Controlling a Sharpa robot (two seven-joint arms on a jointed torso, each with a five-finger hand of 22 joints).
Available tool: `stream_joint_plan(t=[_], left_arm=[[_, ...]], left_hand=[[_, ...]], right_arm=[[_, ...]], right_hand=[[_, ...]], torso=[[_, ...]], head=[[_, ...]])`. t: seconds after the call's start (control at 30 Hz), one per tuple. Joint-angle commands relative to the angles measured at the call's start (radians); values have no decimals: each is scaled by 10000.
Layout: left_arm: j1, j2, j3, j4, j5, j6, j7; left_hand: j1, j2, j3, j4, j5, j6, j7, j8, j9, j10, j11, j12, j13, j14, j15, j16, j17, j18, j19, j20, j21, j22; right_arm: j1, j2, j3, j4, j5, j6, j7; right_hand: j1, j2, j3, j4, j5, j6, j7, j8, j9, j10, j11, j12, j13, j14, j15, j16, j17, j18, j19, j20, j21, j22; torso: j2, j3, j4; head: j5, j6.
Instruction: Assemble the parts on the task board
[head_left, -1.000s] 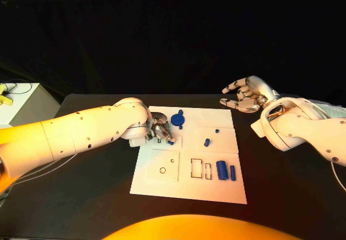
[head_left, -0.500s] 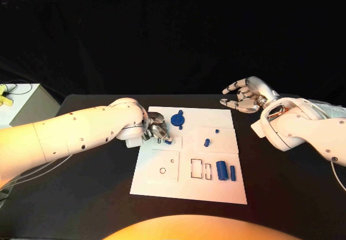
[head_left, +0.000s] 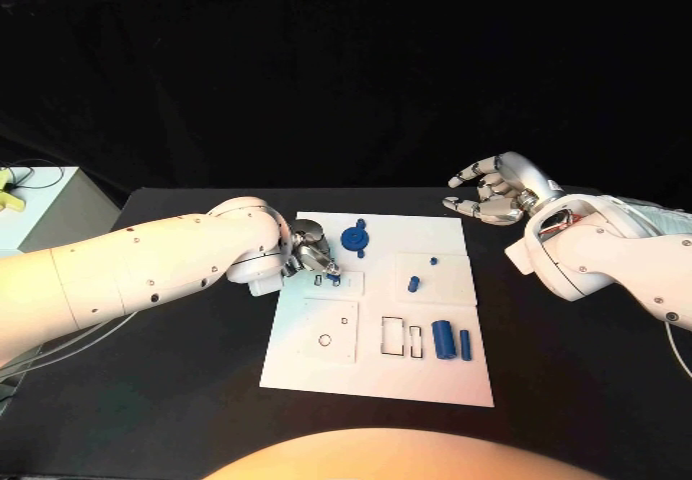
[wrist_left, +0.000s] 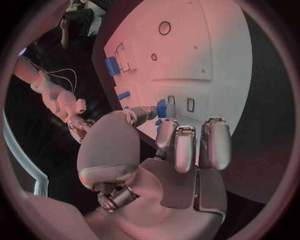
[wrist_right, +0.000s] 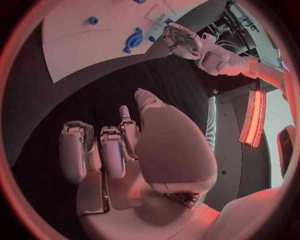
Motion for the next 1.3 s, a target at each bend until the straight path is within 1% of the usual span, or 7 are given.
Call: stream_joint_plan(t=[0.03, 0.13, 0.57, 0.87, 0.9, 1.0, 1.3], left_arm=[[-3, 7, -22, 70, -392, -483, 52], [-8, 20, -55, 78, -496, -554, 42], [-63, 277, -285, -35, -998, -885, 0], [-75, 324, -317, -41, -1142, -824, -18], [-76, 327, -319, -42, -1156, -817, -18], [-79, 333, -323, -35, -1214, -771, -20], [-86, 286, -330, 12, -1286, -445, -42]], left_hand=[[-120, -10, 1661, -1742, 195, 424, -320, -56, 1024, 23, -43, -89, -116, 973, -75, 42, 2395, -173, 52, -24, 43, 23], [-158, -19, 1657, -1759, 342, 472, -337, -71, 1062, 16, -58, -144, -189, 971, -89, 38, 2388, -180, 72, -37, 55, 53], [-220, -32, 1663, -1793, 588, 539, -364, -94, 1124, 32, -86, -200, -258, 973, -114, 40, 2392, -191, 110, -60, 78, 109], [-266, -39, 1670, -1813, 730, 586, -383, -104, 1161, 40, -104, -237, -310, 975, -128, 43, 2400, -199, 137, -74, 94, 149], [-300, -47, 1691, -1836, 864, 620, -397, -108, 1192, 27, -117, -289, -387, 979, -141, 49, 2414, -204, 153, -86, 104, 174], [-320, -51, 1699, -1848, 931, 634, -403, -112, 1209, 25, -124, -310, -417, 978, -148, 47, 2408, -205, 158, -93, 108, 182], [-375, -60, 1720, -1885, 1132, 674, -419, -119, 1262, 22, -141, -364, -492, 982, -164, 53, 2422, -206, 161, -110, 110, 186]], right_arm=[[-9, -12, -3, 6, -34, 126, 9], [-14, -12, -6, -2, -33, 128, 7], [-52, 33, -17, -29, -32, 140, -12], [-55, 23, -18, -21, -31, 138, -31], [-55, 23, -18, -20, -31, 138, -33], [-55, 28, -18, -24, -31, 141, -35], [-57, 37, -18, -34, -31, 150, -43]], right_hand=[[-83, 2, 74, -7, -41, -73, -2, -25, -9, -59, 4, -43, 668, 950, -5, -62, 2295, 139, 413, 4, -59, 1772], [-93, 2, 80, -8, -46, -74, -3, -25, -10, -45, 3, -28, 681, 953, -6, -57, 2307, 133, 424, 4, -32, 1786], [-108, 3, 92, -10, -51, -77, -4, -25, -12, -51, 2, -35, 672, 951, -6, -62, 2297, 138, 417, 4, -52, 1776], [-108, 3, 92, -10, -51, -77, -4, -25, -12, -51, 2, -35, 672, 951, -6, -62, 2297, 138, 417, 4, -52, 1776], [-108, 3, 92, -10, -51, -77, -4, -25, -12, -51, 2, -35, 672, 951, -6, -62, 2297, 138, 417, 4, -52, 1776], [-108, 3, 92, -10, -51, -77, -4, -25, -12, -51, 2, -35, 672, 951, -6, -62, 2297, 138, 417, 4, -52, 1776], [-108, 3, 92, -10, -51, -77, -4, -25, -12, -51, 2, -35, 672, 951, -6, -62, 2297, 138, 417, 4, -52, 1776]], torso=[[6, -11, 3], [12, -10, -6], [33, -12, -19], [25, -9, -17], [27, -6, -17], [27, -11, -15], [19, -21, -12]], head=[[8, -2], [36, -5], [121, -80], [128, -143], [132, -150], [140, -169], [137, -165]])
